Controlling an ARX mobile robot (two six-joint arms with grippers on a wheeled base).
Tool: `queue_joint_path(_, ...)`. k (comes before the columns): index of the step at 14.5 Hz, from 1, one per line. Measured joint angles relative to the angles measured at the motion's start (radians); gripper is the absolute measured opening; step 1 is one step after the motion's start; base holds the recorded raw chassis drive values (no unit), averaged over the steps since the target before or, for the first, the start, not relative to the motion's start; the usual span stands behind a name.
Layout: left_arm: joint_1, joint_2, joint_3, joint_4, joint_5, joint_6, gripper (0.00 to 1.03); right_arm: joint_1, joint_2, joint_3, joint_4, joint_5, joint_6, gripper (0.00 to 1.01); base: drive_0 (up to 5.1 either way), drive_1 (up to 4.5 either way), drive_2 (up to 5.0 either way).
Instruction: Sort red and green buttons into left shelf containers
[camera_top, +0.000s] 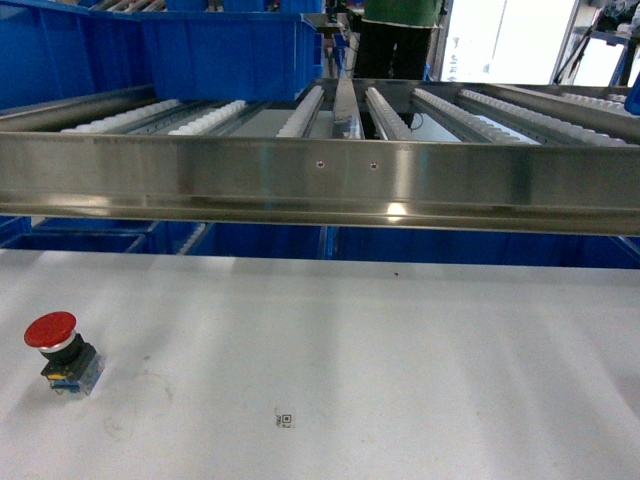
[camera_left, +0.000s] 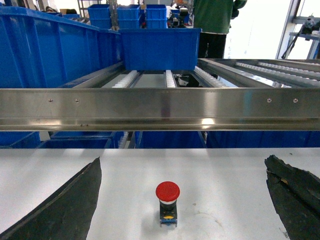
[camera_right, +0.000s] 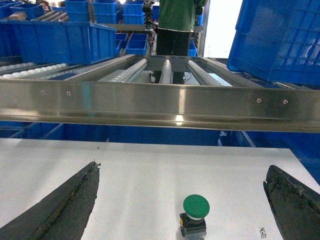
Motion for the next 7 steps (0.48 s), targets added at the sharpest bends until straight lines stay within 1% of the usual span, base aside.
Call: queue_joint_path(7, 0.0, 0.0, 0.0, 0.0, 0.0, 0.0, 0.98, 0.0, 0.0, 0.0, 0.0, 0.0, 0.0, 0.98, 0.0, 0.0, 0.0)
